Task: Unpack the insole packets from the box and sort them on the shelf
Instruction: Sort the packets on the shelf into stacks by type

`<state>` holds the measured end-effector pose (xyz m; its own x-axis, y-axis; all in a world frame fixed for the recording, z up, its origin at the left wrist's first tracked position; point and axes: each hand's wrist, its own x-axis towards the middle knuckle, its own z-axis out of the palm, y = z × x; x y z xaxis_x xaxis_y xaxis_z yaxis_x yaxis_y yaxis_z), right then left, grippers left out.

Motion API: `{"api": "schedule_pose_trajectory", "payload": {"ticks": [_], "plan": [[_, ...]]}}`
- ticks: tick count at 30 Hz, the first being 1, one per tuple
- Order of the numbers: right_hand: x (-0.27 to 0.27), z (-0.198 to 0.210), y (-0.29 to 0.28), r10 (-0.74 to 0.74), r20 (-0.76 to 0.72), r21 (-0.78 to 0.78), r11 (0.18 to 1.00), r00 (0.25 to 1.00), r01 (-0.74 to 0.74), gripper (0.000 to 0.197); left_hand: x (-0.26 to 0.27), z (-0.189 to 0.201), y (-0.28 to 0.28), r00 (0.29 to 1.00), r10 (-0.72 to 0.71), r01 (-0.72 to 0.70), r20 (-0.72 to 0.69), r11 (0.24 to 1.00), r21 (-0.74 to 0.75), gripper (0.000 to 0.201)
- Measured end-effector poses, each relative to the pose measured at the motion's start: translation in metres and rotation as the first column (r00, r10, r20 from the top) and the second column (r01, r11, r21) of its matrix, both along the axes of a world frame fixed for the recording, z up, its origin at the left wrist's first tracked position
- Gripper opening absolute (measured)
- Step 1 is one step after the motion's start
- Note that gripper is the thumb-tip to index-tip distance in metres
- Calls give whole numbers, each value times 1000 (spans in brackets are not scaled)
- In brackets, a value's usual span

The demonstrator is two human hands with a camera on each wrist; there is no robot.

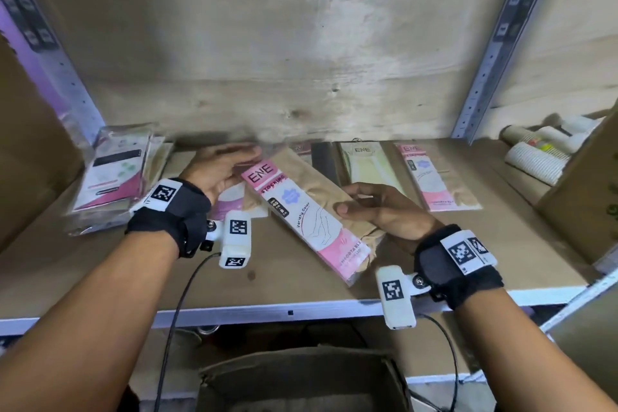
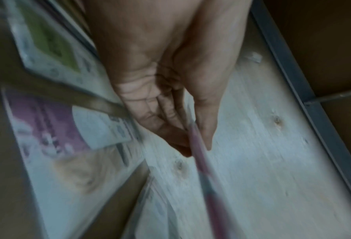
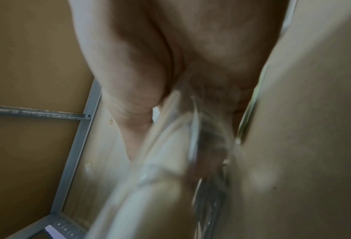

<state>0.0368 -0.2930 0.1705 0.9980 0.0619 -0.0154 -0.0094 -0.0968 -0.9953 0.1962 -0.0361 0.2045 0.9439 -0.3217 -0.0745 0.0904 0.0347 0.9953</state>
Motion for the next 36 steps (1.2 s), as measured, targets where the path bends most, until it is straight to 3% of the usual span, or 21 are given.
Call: {"api": "schedule_pose_trajectory", "payload": {"ticks": [2, 4, 7, 9, 12, 16, 18, 24, 28, 30, 32, 36], "plan": [[-2, -1, -4, 28, -10, -14, 1000, 1000, -28, 27, 3, -1, 2, 996, -46, 38, 78, 994, 100, 36], [-3, -2, -5, 37, -16, -25, 999, 999, -37, 28, 2, -3, -2, 985, -63, 30, 160, 979, 201, 33], [-4, -3, -4, 46, -6, -7, 999, 999, -46, 29, 0, -3, -11, 972, -64, 5, 226, 968, 250, 23], [-6, -2, -3, 50, 4, 20, 999, 999, -50, 30, -2, -2, -12, 969, -69, 0, 238, 960, 281, 29], [-12, 1, -4, 63, 4, 27, 998, 998, -63, 31, -5, -1, -11, 982, -77, 31, 173, 966, 257, 38], [-15, 4, -4, 93, -15, -19, 995, 996, -93, 35, -12, -3, -8, 997, -82, 83, -11, 987, 141, 24], [-16, 5, -4, 91, -23, -8, 996, 996, -91, 36, -13, -6, -7, 988, -140, 145, -60, 985, 97, 29], [-17, 1, -4, 66, -38, 19, 998, 997, -65, 38, -19, -17, -6, 979, -198, 202, -42, 964, 170, 56], [-21, 3, -2, 69, -36, 4, 998, 997, -69, 41, -18, -10, -7, 979, -167, 171, -120, 985, 18, 37], [-24, 5, 0, 75, -35, -12, 997, 997, -76, 40, -16, -5, -5, 993, -89, 97, -72, 987, 124, 34], [-25, 7, 1, 73, -43, -15, 997, 996, -74, 39, -13, -2, 2, 996, -70, 77, -48, 981, 180, 42], [-24, 9, 4, -4, -47, 56, 998, 999, 7, 33, -11, -1, 14, 981, -55, 58, -183, 998, 13, 76]]}}
